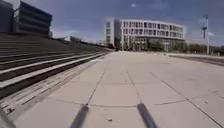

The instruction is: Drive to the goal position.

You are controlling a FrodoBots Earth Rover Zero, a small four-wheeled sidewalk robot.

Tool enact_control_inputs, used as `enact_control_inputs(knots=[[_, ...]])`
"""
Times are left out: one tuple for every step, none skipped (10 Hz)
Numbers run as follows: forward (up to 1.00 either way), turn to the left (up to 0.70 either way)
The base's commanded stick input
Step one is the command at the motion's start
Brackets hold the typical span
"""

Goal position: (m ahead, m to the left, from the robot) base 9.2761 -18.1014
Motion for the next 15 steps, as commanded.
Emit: enact_control_inputs(knots=[[0.7, 0.0], [0.7, 0.0], [0.7, 0.0], [0.7, 0.0], [0.7, 0.0], [0.7, 0.0], [0.7, 0.0], [0.7, 0.0], [0.7, 0.0], [0.7, 0.0], [0.7, -0.25], [0.7, -0.35], [0.7, -0.32], [0.7, -0.2], [0.7, -0.02]])
